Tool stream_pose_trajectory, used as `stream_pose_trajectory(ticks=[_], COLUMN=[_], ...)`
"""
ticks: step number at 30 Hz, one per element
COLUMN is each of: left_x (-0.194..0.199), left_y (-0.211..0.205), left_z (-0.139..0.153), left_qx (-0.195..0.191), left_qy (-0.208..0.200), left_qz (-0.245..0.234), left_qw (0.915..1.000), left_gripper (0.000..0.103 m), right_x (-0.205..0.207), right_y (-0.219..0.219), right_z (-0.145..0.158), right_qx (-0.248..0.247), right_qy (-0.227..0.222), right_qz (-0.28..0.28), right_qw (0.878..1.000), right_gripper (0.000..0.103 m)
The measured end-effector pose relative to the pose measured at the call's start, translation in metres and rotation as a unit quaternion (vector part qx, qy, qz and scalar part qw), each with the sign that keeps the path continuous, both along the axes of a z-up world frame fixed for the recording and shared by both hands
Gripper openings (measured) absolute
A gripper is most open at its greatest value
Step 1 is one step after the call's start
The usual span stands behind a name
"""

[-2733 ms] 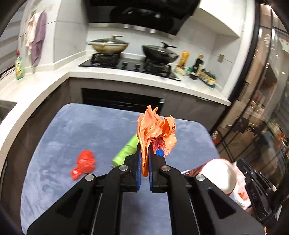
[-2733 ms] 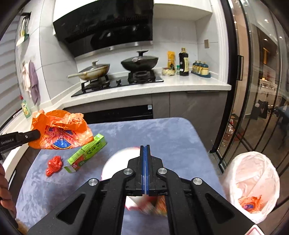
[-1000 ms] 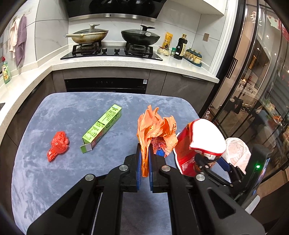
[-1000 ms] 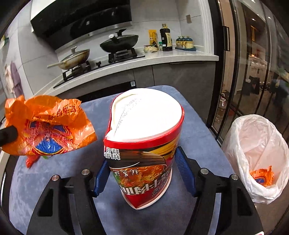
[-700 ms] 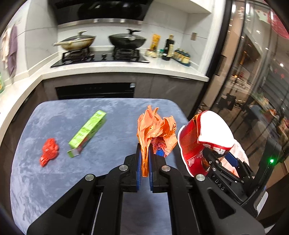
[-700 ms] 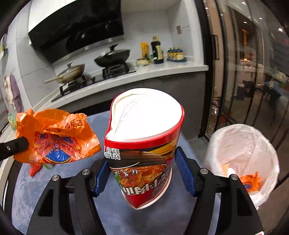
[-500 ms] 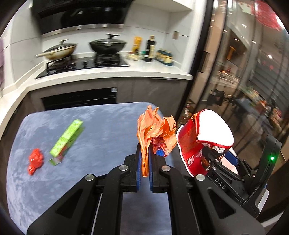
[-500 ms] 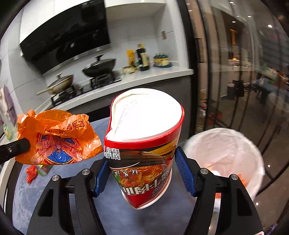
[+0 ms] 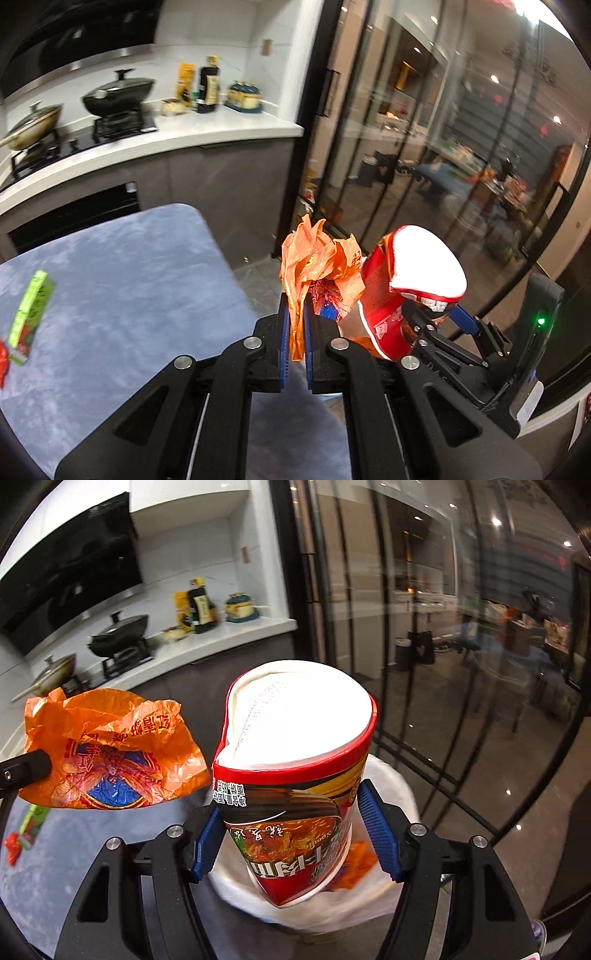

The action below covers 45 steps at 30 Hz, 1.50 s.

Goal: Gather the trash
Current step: 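Carry the orange bag and noodle cup over the bin and open both tools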

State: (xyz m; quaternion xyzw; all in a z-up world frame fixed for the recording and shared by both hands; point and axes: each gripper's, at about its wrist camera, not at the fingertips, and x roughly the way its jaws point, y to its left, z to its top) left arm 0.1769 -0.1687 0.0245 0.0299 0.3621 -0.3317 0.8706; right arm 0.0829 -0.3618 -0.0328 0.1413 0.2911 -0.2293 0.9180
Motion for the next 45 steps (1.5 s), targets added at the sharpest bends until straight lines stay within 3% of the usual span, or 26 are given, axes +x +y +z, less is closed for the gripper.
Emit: stream_pose_trajectory(ticks=[6, 14, 16, 20, 23, 28, 45], left_x=[-0.001, 0.001, 0.002, 0.006, 0.008, 0.009, 0.015], left_y=[-0.049, -0.083, -0.083, -0.078, -0.074, -0.064, -0.027], left_z=[-0.026, -0.052, -0.055, -0.057, -0.056, -0.050, -0.034], left_qx=[0.034, 0.062, 0.061, 0.057, 0.054, 0.048, 0.025], left_qy=[0.016, 0.033, 0.035, 0.043, 0.045, 0.040, 0.035], left_qz=[-0.034, -0.053, -0.054, -0.044, -0.037, -0.027, -0.001], left_qw=[0.9987, 0.9961, 0.9961, 0.9965, 0.9969, 0.9977, 0.9991], left_gripper=[0.006, 0.009, 0.011, 0.032, 0.042, 0.047, 0.048], right_x=[-0.002, 0.002, 0.003, 0.008, 0.012, 0.015, 0.020], right_y=[-0.027, -0.045, -0.047, -0.047, -0.046, -0.042, -0.013], right_z=[-0.020, -0.036, -0.038, -0.040, -0.040, -0.040, -0.016], right_qx=[0.007, 0.012, 0.016, 0.020, 0.019, 0.020, 0.001], right_qy=[0.015, 0.033, 0.035, 0.037, 0.037, 0.036, 0.012], right_qz=[-0.018, -0.030, -0.031, -0.031, -0.030, -0.026, -0.005], right_qw=[1.000, 0.999, 0.999, 0.999, 0.999, 0.999, 1.000], right_gripper=[0.065, 0.066, 0.066, 0.066, 0.067, 0.067, 0.069])
